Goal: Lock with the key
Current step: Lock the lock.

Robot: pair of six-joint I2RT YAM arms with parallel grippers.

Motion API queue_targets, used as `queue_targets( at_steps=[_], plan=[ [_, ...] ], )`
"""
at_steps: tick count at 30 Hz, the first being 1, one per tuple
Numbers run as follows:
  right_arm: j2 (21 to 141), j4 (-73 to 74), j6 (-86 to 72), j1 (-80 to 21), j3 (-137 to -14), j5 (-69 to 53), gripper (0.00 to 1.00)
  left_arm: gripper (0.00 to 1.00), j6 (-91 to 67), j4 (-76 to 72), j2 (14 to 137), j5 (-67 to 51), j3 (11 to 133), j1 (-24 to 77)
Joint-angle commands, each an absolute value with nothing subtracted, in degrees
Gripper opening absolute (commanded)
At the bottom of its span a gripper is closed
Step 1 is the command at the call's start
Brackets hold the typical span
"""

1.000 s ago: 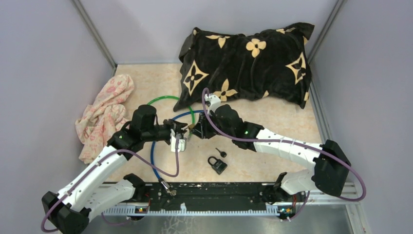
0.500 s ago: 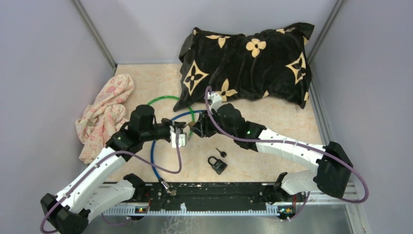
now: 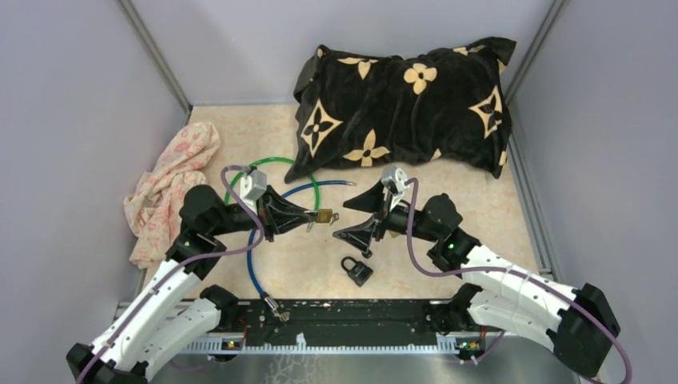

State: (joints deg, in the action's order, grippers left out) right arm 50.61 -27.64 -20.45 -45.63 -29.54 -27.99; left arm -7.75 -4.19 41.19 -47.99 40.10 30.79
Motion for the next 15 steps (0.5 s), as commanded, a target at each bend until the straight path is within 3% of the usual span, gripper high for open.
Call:
queue_targets(
  at_steps=[1,5,15],
  plan=[
    [53.3,-46.6,-23.3,-45.7,-31.5,-37.4,0.91,0.00,-31.6,-27.6,41.3,-54.9,35.1,28.2],
    [57.4,-46.2,-25.0,-46.6,-36.6,-40.2,0.87,0.00,-31.0,-28.0,40.9,-54.5,34.8,28.1],
    [63.9,-47.5,-28.9,-48.1,-42.1,-42.2,0.49,0.00,-31.1,-27.4,40.2,-54.9,34.4,28.1]
  ],
)
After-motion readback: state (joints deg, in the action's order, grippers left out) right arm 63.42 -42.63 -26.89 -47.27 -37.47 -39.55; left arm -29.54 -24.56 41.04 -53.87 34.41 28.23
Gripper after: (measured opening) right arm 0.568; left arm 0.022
